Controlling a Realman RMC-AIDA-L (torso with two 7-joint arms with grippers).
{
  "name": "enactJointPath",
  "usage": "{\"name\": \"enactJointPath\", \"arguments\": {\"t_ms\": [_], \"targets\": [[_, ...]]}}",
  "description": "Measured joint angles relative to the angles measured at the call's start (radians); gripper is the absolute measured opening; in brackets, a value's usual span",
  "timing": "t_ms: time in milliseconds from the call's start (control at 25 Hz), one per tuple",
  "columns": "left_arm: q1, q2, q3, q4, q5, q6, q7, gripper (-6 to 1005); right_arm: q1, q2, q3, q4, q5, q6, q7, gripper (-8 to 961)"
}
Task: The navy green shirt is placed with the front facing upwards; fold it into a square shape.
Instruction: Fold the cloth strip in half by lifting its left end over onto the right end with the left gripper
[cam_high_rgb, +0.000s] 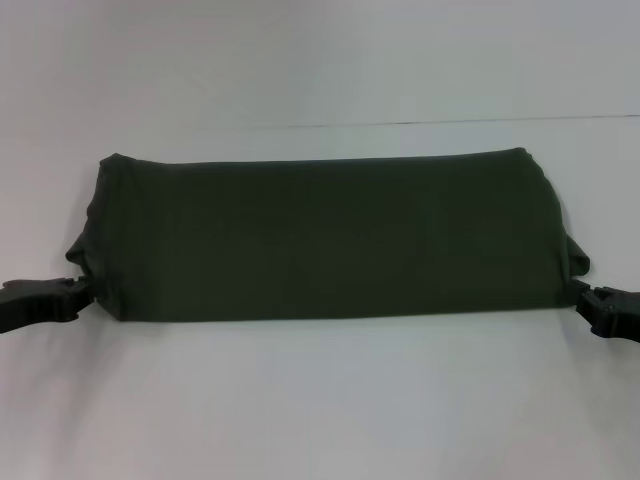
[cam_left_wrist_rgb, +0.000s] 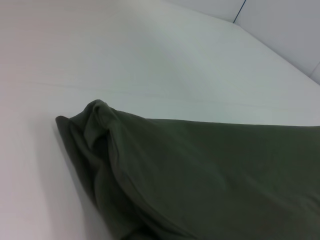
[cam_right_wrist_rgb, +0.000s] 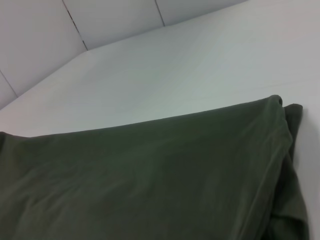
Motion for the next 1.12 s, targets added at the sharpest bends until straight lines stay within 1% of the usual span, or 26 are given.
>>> {"name": "enactJointPath", "arguments": {"t_ms": [40, 160, 280, 360, 520, 600, 760, 800, 840, 1120], "targets": [[0.0, 0.0, 0.0, 0.0, 0.0, 0.002, 0.003, 44, 0.0, 0.0, 0.0, 0.0, 0.0, 0.001, 0.0, 22], [0.003, 0.0, 0.0, 0.0, 0.0, 0.011, 0.025, 45, -0.009, 0.0, 0.002, 0.0, 0.0, 0.0, -0.002, 21], [0.013, -0.001, -0.009, 0.0, 0.0, 0.032, 0.057, 45, -0.029, 0.0, 0.006, -0.008, 0.002, -0.033, -0.019, 20], [0.023, -0.001, -0.034, 0.006, 0.0, 0.072, 0.087, 45, -0.046, 0.001, 0.012, -0.012, 0.006, -0.071, -0.044, 21], [0.046, 0.004, -0.117, 0.016, 0.0, 0.168, 0.163, 44, -0.081, 0.0, 0.036, -0.016, 0.012, -0.162, -0.096, 21], [0.065, 0.006, -0.137, 0.03, 0.0, 0.21, 0.193, 44, -0.101, -0.001, 0.047, -0.016, 0.012, -0.207, -0.124, 21], [0.105, 0.002, -0.141, 0.069, 0.006, 0.27, 0.222, 44, -0.145, -0.002, 0.052, -0.017, 0.007, -0.282, -0.169, 22], [0.105, 0.002, -0.141, 0.069, 0.006, 0.27, 0.222, 44, -0.159, -0.002, 0.052, -0.017, 0.006, -0.3, -0.182, 22], [0.136, -0.002, -0.14, 0.092, 0.008, 0.312, 0.239, 44, -0.164, -0.001, 0.053, -0.017, 0.005, -0.305, -0.187, 22], [0.19, -0.013, -0.139, 0.13, 0.012, 0.377, 0.273, 45, -0.22, 0.003, 0.053, -0.007, 0.004, -0.346, -0.207, 22]]}}
